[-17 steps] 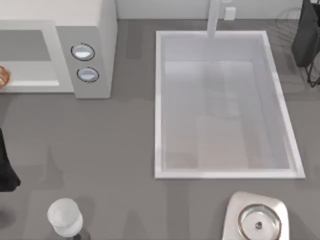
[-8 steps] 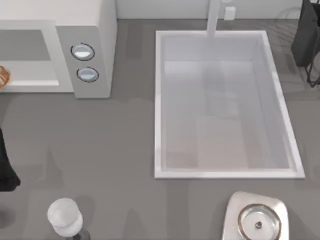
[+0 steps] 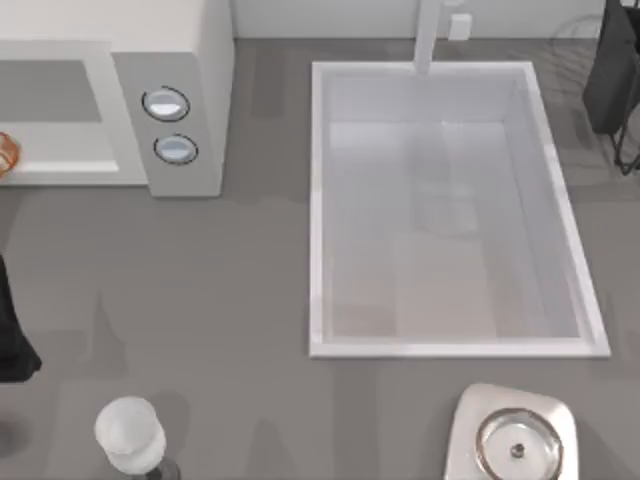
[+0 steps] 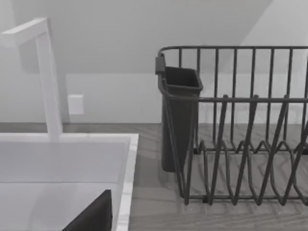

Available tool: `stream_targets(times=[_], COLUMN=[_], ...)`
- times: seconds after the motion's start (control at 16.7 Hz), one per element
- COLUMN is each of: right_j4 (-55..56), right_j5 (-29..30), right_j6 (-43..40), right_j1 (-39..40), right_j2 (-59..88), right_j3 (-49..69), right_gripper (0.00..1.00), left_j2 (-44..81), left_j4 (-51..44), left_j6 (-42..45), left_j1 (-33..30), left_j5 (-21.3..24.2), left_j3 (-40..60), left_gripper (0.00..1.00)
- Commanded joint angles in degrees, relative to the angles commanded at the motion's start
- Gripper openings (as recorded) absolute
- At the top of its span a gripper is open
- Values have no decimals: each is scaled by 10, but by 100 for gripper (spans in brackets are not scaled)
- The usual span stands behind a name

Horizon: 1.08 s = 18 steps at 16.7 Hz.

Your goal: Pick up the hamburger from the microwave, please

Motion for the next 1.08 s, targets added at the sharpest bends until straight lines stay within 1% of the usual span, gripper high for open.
stream_targets(times=[0.18, 0.42, 0.66, 1.08], right_j4=[0, 0, 0, 0], right_j5=[0, 0, 0, 0], right_j6=[0, 0, 0, 0], right_j1=[0, 0, 0, 0], right_j2=[0, 0, 0, 0], right_j3=[0, 0, 0, 0], right_gripper=[100, 100, 100, 100], left_j2=[50, 188, 383, 791], left_j4=[25, 94, 191, 393], left_j6=[2, 9, 17, 36], left_j1=[5, 20, 40, 83], left_j5=[6, 22, 44, 91], left_j3=[18, 68, 139, 286], left_gripper=[100, 100, 100, 100])
